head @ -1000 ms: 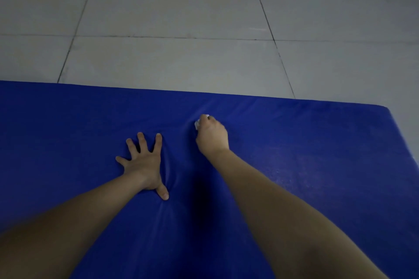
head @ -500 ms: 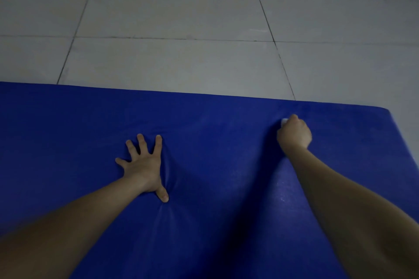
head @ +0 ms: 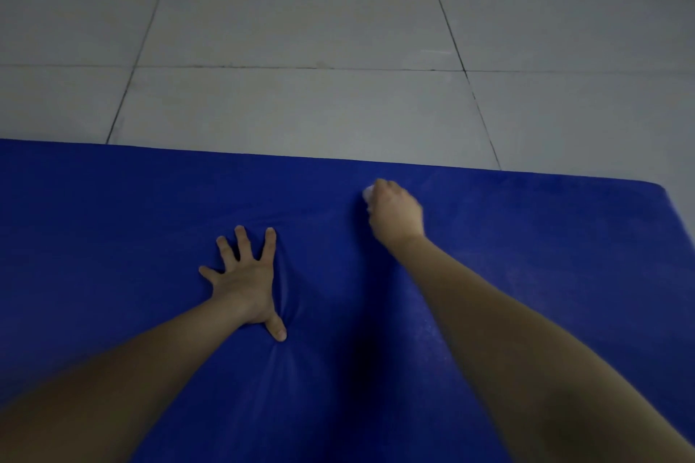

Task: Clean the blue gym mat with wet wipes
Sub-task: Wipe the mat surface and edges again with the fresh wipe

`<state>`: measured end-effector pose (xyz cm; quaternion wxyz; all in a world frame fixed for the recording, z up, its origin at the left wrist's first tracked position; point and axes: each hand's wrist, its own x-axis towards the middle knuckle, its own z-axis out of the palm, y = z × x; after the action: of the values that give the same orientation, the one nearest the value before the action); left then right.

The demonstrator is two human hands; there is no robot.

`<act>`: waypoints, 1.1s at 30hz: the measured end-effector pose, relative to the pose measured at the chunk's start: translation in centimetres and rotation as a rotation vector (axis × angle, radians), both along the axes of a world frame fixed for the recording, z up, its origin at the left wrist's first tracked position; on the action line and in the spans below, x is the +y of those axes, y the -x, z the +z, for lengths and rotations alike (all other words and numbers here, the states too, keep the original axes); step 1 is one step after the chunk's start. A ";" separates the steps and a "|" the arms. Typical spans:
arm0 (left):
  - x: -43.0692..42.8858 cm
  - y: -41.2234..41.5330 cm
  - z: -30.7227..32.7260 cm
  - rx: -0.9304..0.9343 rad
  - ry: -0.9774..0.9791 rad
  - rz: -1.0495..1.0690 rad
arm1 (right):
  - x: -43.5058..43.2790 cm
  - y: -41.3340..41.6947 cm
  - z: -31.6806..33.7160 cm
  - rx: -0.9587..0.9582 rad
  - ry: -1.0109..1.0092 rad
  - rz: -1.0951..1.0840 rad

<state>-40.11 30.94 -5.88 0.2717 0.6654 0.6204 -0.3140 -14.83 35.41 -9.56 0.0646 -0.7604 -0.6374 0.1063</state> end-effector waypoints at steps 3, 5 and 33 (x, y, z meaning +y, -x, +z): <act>0.0 0.0 0.0 -0.008 -0.004 0.005 | -1.3 -7.8 -0.1 -0.073 0.010 -0.230; 0.0 0.0 -0.1 -0.008 -0.004 0.008 | -3.0 -13.3 -0.3 -0.104 0.005 -0.402; 0.0 0.3 -0.4 -0.035 0.004 0.017 | 0.4 -13.6 -0.5 -0.042 0.070 -0.455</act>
<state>-40.40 30.98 -6.30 0.2866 0.6648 0.6205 -0.3013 -1.26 35.76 -10.08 0.0473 -0.8883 -0.4468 0.0955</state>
